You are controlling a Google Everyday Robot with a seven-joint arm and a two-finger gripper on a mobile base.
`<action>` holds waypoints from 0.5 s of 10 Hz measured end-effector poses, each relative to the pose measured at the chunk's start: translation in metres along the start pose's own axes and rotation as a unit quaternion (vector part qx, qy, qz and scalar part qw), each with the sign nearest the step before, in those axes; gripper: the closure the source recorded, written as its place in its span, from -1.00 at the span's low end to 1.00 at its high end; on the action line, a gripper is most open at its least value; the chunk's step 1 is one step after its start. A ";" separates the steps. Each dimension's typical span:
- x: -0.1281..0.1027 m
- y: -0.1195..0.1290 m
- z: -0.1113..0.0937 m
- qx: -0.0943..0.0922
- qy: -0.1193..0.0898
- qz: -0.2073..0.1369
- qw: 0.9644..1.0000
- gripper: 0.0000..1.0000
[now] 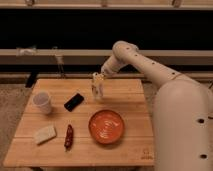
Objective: Stand the bottle upright
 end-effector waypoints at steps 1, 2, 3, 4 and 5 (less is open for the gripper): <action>-0.001 0.000 0.002 -0.003 -0.005 0.002 1.000 1.00; 0.003 -0.003 0.002 -0.002 -0.008 0.007 1.000 1.00; 0.001 -0.003 0.004 -0.005 -0.012 0.008 1.000 1.00; 0.000 -0.003 0.006 -0.008 -0.014 0.009 1.000 1.00; 0.001 -0.004 0.006 -0.009 -0.016 0.011 1.000 1.00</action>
